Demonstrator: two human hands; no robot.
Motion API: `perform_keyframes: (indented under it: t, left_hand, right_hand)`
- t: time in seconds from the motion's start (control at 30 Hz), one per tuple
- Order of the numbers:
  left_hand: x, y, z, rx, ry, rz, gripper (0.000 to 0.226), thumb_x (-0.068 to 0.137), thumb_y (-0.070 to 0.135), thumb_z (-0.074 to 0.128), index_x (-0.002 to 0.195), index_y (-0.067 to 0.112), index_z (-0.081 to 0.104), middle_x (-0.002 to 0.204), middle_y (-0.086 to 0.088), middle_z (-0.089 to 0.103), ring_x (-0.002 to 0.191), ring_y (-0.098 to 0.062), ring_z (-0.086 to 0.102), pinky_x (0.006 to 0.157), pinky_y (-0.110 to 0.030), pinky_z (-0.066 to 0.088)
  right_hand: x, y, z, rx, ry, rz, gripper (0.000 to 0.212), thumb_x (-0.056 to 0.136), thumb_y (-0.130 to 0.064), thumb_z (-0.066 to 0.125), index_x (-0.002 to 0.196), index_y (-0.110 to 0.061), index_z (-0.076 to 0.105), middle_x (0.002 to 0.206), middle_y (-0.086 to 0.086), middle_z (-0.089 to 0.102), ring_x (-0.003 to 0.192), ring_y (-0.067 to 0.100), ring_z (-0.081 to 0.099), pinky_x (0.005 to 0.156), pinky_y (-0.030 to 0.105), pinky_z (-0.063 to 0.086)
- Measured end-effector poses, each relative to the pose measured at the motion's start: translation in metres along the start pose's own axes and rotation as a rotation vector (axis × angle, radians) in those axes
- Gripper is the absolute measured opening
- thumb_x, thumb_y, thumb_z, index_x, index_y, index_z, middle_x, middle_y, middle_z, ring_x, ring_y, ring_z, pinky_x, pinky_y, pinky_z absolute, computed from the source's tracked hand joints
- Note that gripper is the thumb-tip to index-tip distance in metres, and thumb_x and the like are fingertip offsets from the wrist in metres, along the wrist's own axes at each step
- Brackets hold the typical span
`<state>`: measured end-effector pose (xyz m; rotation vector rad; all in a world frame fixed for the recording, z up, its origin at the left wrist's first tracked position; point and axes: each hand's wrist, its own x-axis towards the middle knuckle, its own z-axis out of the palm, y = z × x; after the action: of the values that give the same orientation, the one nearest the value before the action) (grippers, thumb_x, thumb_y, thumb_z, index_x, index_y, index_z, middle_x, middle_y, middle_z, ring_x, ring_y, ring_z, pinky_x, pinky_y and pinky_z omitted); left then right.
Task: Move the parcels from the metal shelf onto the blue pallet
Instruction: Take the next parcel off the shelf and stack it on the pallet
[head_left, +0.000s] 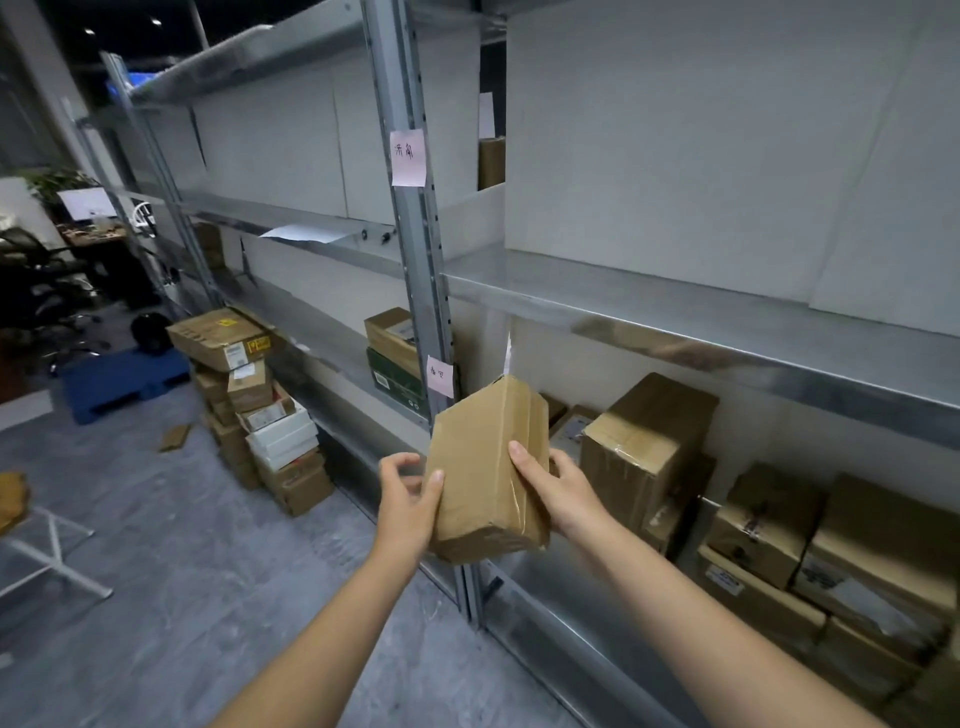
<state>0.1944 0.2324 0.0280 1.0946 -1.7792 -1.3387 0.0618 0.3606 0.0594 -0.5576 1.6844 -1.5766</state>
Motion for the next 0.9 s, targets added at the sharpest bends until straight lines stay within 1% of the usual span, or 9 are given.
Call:
perform_keyframes:
  t: [0.13, 0.2, 0.27, 0.4, 0.47, 0.53, 0.67, 0.77, 0.9]
  left_hand:
    - [0.003, 0.016, 0.006, -0.041, -0.173, -0.111, 0.027, 0.097, 0.041, 0.052, 0.121, 0.028, 0.054, 0.115, -0.002, 0.06, 0.101, -0.018, 0.059, 0.078, -0.036, 0.052]
    - [0.003, 0.033, 0.006, -0.138, -0.283, -0.268, 0.033, 0.093, 0.056, 0.049, 0.107, 0.028, 0.06, 0.102, -0.002, 0.066, 0.093, -0.018, 0.064, 0.071, -0.032, 0.05]
    - [0.005, 0.039, 0.002, -0.177, -0.413, -0.279, 0.036, 0.088, 0.065, 0.045, 0.099, 0.034, 0.059, 0.096, 0.0, 0.07, 0.089, -0.018, 0.068, 0.069, -0.03, 0.052]
    - [0.013, 0.022, -0.014, -0.195, -0.609, -0.198, 0.072, 0.072, 0.078, 0.058, 0.13, 0.037, 0.053, 0.123, -0.001, 0.066, 0.112, -0.022, 0.065, 0.097, -0.043, 0.051]
    - [0.018, 0.015, -0.023, -0.247, -0.604, -0.204, 0.082, 0.062, 0.081, 0.062, 0.129, 0.035, 0.055, 0.121, -0.001, 0.068, 0.11, -0.024, 0.065, 0.093, -0.043, 0.052]
    - [0.023, 0.013, -0.031, -0.308, -0.604, -0.214, 0.081, 0.058, 0.081, 0.066, 0.124, 0.035, 0.059, 0.113, 0.0, 0.072, 0.104, -0.023, 0.069, 0.083, -0.04, 0.057]
    - [0.029, 0.013, -0.044, -0.323, -0.595, -0.221, 0.084, 0.054, 0.081, 0.068, 0.121, 0.032, 0.06, 0.106, 0.002, 0.075, 0.098, -0.019, 0.071, 0.078, -0.035, 0.057]
    - [0.033, 0.016, -0.05, -0.35, -0.597, -0.221, 0.074, 0.061, 0.075, 0.069, 0.12, 0.029, 0.062, 0.107, -0.001, 0.074, 0.099, -0.022, 0.072, 0.077, -0.036, 0.058]
    - [0.042, 0.013, -0.056, -0.526, -0.458, -0.171, 0.059, 0.074, 0.061, 0.07, 0.121, 0.025, 0.065, 0.111, -0.01, 0.073, 0.099, -0.03, 0.071, 0.069, -0.035, 0.059]
  right_hand:
    - [0.009, -0.003, 0.005, 0.001, -0.021, -0.035, 0.081, 0.059, -0.068, 0.075, 0.127, -0.035, 0.046, 0.106, -0.014, 0.062, 0.092, 0.006, 0.063, 0.058, 0.02, 0.051]
    - [0.013, -0.003, 0.012, -0.028, -0.031, -0.041, 0.085, 0.056, -0.068, 0.077, 0.128, -0.04, 0.042, 0.106, -0.018, 0.06, 0.093, 0.006, 0.063, 0.059, 0.023, 0.053]
    - [0.014, -0.003, 0.02, -0.053, -0.027, -0.041, 0.083, 0.06, -0.064, 0.078, 0.128, -0.045, 0.036, 0.106, -0.02, 0.055, 0.092, 0.006, 0.061, 0.057, 0.024, 0.053]
    - [0.02, -0.009, 0.03, -0.087, 0.0, -0.007, 0.05, 0.083, -0.061, 0.06, 0.123, -0.035, 0.05, 0.104, -0.013, 0.061, 0.088, 0.006, 0.063, 0.055, 0.021, 0.052]
    - [0.025, -0.013, 0.031, -0.04, 0.019, 0.036, 0.038, 0.093, -0.055, 0.049, 0.113, -0.028, 0.065, 0.099, -0.003, 0.069, 0.085, 0.011, 0.067, 0.052, 0.022, 0.054]
    - [0.028, -0.011, 0.03, -0.045, -0.013, 0.065, 0.032, 0.094, -0.045, 0.055, 0.112, -0.023, 0.067, 0.102, 0.004, 0.07, 0.09, 0.017, 0.069, 0.059, 0.027, 0.056]
    - [0.03, 0.007, 0.025, -0.137, -0.136, 0.222, 0.056, 0.075, -0.063, 0.069, 0.113, -0.022, 0.062, 0.115, 0.002, 0.066, 0.111, 0.019, 0.06, 0.081, 0.035, 0.056]
    - [0.033, 0.008, 0.026, 0.045, -0.209, 0.203, 0.067, 0.071, -0.058, 0.075, 0.12, -0.013, 0.064, 0.093, 0.003, 0.072, 0.088, 0.018, 0.067, 0.088, 0.035, 0.05]
    - [0.035, -0.002, 0.032, -0.021, -0.111, 0.102, 0.065, 0.067, -0.05, 0.08, 0.119, -0.016, 0.062, 0.104, 0.0, 0.075, 0.1, 0.018, 0.07, 0.093, 0.04, 0.052]
